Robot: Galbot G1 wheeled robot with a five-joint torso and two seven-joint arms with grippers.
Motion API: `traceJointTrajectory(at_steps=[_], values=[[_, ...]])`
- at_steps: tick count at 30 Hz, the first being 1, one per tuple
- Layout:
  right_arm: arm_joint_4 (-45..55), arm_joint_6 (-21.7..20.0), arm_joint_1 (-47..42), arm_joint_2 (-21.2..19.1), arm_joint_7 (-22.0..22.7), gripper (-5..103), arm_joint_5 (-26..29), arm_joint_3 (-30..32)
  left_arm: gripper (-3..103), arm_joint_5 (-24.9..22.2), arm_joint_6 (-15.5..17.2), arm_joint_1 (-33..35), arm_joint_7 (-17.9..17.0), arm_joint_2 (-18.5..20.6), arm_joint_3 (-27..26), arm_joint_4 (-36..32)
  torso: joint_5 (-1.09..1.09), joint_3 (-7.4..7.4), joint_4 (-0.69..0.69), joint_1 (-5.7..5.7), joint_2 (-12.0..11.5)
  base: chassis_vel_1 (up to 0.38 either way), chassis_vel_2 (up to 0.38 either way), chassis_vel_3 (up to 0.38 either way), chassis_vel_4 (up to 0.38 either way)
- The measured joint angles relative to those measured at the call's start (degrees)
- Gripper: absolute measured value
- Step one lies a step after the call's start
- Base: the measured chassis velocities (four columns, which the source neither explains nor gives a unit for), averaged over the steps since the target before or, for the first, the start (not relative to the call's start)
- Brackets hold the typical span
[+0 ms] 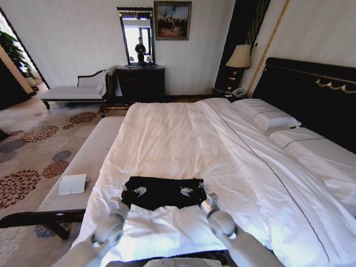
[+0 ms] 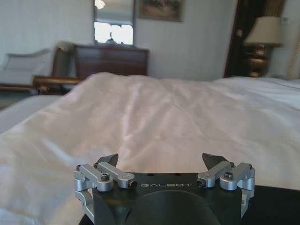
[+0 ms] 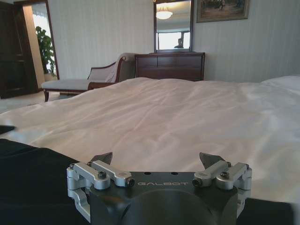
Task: Fold the clothes on the bed.
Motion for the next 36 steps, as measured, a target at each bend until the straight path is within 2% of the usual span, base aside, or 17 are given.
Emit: traceJointTrajectory(at_steps=[2, 3, 5, 10, 20, 27, 32, 36], values=[[-2.35, 0.68, 0.77, 2.35, -0.1, 100, -0.72, -0.41, 100, 1.32, -0.94, -1.77, -0.07, -2.31, 0.24, 3.57, 0.0, 0.0, 0.02, 0.01, 0.0, 0.0, 0.0, 0.0, 0.0], [-4.9, 0.96, 1.4, 4.95, -0.19, 100, -1.11, -0.63, 100, 2.01, -1.67, -3.48, 0.1, -4.64, 0.37, 6.95, 0.01, 0.01, 0.01, 0.01, -0.01, 0.0, 0.0, 0.0, 0.0], [-6.98, 1.39, 1.64, 6.51, -0.22, 100, -1.93, -0.45, 100, 2.5, -2.22, -4.87, 0.45, -6.47, 0.35, 9.88, 0.0, 0.0, 0.01, 0.01, 0.0, 0.0, 0.0, 0.0, 0.0], [-10.39, 2.74, 1.21, 7.14, -0.42, 100, -3.57, 0.8, 100, 3.94, -3.75, -7.4, 1.35, -8.58, -0.41, 15.98, 0.0, 0.0, 0.0, 0.0, 0.0, 0.0, 0.0, 0.0, 0.0], [-13.95, 6.04, -0.73, 6.03, -0.77, 100, -6.61, 3.9, 100, 3.24, -4.39, -8.87, 2.18, -9.33, -3.12, 21.27, 0.0, -0.01, -0.01, -0.01, 0.0, 0.0, 0.0, 0.0, 0.0], [-12.51, 6.42, -2.01, 5.29, 0.06, 100, -5.93, 6.43, 100, 2.44, -4.35, -7.62, 1.97, -8.05, -5.71, 18.98, 0.01, -0.01, 0.0, -0.01, 0.0, 0.0, 0.0, 0.0, 0.0], [-7.19, 6.41, -4.58, 4.09, 0.76, 100, -4.16, 8.68, 100, 2.08, -4.29, -3.95, 1.81, -5.69, -8.17, 12.14, 0.01, -0.01, -0.01, -0.01, 0.0, 0.0, 0.0, 0.0, 0.0], [0.1, 4.8, -8.81, 2.66, 0.05, 100, 2.7, 11.87, 100, 3.77, -4.82, 2.4, 1.83, -3.97, -11.53, 4.81, 0.0, -0.01, 0.0, -0.01, 0.0, 0.0, 0.0, 0.0, 0.0]])
